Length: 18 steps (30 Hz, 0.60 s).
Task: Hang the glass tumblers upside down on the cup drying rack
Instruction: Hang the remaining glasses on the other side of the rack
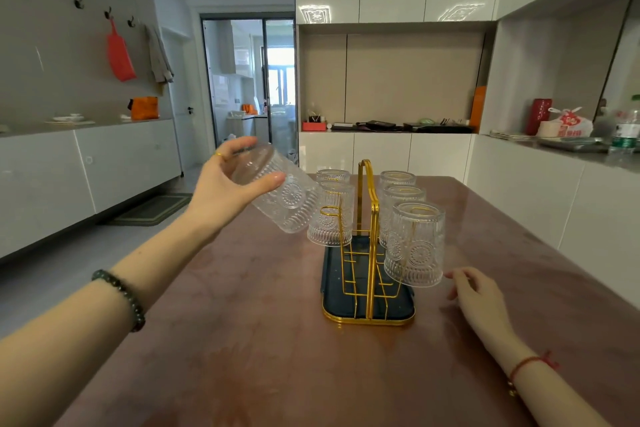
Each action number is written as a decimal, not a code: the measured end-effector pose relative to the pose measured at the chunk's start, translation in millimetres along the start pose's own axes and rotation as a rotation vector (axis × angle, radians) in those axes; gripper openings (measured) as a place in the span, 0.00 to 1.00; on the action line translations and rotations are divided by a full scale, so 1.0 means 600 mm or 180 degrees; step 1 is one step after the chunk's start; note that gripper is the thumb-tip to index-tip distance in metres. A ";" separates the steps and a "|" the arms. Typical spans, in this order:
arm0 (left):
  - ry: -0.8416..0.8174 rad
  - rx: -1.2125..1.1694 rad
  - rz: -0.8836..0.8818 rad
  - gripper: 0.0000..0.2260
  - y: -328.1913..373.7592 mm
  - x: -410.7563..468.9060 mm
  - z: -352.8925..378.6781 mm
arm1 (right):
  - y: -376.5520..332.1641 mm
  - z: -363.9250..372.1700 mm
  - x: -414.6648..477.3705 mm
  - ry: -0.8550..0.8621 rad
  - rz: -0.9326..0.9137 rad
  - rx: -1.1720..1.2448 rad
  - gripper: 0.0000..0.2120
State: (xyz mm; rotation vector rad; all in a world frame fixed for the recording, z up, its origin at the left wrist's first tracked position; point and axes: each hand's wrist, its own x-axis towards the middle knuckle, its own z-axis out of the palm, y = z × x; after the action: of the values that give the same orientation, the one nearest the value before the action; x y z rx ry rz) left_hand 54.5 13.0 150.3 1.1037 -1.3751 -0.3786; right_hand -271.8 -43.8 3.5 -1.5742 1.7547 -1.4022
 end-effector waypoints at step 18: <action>-0.1262 0.1242 0.0159 0.33 0.004 0.002 0.118 | -0.006 -0.003 -0.001 -0.0094 0.0030 0.0083 0.12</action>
State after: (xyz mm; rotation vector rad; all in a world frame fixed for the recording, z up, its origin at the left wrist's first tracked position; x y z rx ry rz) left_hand -9.6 -14.8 140.3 1.3566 -1.8796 -0.3091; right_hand -271.2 -42.1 6.9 -1.5633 1.7179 -1.3848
